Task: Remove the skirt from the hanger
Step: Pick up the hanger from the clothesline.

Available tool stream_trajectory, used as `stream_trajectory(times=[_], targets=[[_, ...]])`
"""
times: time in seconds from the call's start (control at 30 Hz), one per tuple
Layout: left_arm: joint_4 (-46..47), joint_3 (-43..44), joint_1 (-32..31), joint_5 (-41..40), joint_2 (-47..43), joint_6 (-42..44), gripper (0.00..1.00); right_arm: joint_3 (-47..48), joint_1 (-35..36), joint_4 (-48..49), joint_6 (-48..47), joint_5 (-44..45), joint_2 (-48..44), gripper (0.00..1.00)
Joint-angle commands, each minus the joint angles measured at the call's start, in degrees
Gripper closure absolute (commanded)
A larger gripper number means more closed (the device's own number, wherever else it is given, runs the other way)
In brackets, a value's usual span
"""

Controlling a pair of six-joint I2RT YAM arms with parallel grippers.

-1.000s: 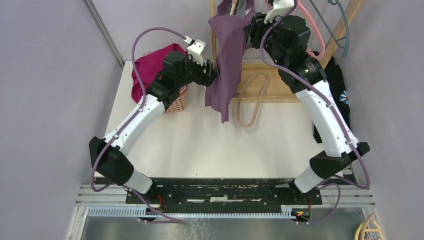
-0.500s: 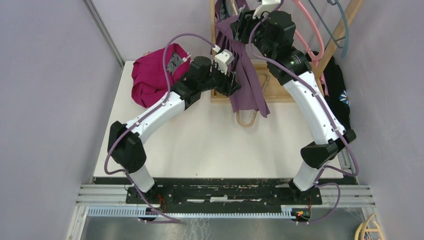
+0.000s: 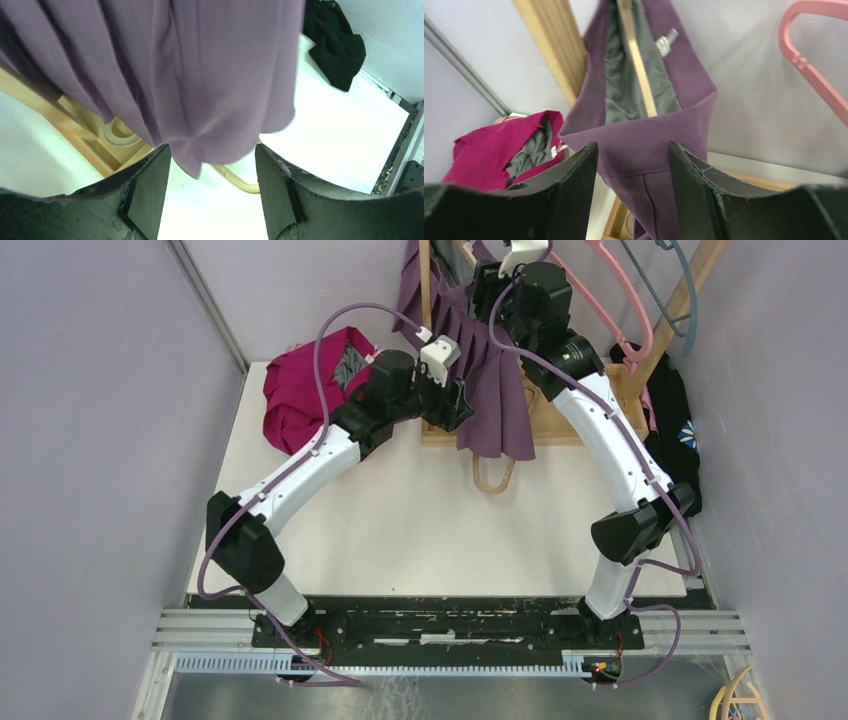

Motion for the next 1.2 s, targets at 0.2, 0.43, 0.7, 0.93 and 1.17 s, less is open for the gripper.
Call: stream_trajectory(times=[0.2, 0.43, 0.7, 0.93, 1.17], targets=[[-3.2, -1.9, 0.1, -6.4, -11.1, 4.9, 0.30, 0.6, -4.7, 0.6, 1.3, 0.2, 4.2, 0.40], [-3.9, -3.1, 0.0, -8.1, -12.8, 5.4, 0.29, 3.1, -5.1, 2.3, 3.2, -4.1, 7.3, 0.45], [-4.0, -3.9, 0.1, -8.6, -12.9, 5.6, 0.29, 3.0, -5.1, 2.8, 1.2, -7.2, 6.3, 0.98], [-3.5, -5.5, 0.1, -8.3, -13.8, 5.5, 0.29, 2.8, -4.7, 3.2, -2.6, -9.5, 2.1, 0.99], [-3.0, -7.0, 0.1, -9.1, -15.7, 5.5, 0.29, 3.2, -3.1, 13.0, -7.3, -6.6, -1.7, 0.99]])
